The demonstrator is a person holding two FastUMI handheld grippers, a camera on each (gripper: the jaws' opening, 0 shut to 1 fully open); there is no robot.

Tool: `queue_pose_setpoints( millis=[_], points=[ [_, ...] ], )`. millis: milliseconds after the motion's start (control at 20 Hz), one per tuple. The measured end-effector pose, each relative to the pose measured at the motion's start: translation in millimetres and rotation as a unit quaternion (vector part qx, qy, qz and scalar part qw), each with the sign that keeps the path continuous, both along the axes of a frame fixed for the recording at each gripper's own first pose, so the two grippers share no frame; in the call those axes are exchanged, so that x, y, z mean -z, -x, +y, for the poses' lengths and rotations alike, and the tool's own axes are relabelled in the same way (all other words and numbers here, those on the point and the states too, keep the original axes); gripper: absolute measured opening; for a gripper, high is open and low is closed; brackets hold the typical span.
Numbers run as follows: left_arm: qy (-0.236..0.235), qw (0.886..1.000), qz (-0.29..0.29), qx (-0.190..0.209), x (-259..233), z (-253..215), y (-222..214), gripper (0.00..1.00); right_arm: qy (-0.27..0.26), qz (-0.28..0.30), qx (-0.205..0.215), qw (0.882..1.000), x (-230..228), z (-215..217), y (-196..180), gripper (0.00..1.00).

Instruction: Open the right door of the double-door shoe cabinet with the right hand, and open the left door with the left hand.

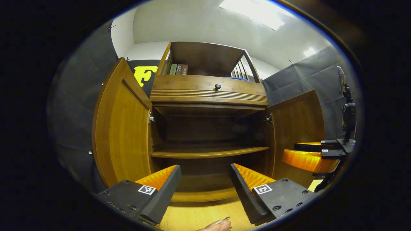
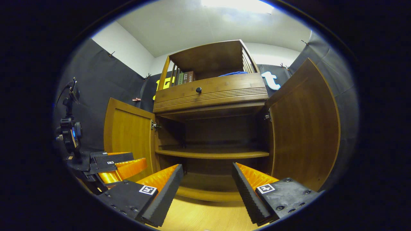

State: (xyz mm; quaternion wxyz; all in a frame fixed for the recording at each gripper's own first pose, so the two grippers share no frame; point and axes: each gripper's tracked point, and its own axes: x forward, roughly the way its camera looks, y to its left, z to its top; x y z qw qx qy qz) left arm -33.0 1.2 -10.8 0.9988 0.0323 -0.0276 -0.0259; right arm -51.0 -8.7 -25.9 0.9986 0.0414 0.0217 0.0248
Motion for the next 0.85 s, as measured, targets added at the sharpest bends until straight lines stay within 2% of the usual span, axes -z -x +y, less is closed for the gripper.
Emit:
queue_pose_setpoints(
  millis=[800, 850],
  points=[
    [0.004, 1.0, -0.007, -0.009, -0.9, 4.4, 6.9, 0.95, 0.01, -0.009, -0.013, 1.0, -5.4, 8.7, 5.1, 0.97],
    [0.005, 1.0, -0.008, -0.01, -1.2, 4.0, 6.9, 0.95, 0.011, -0.008, -0.013, 1.0, -4.8, 8.1, 5.5, 0.99]
  ],
)
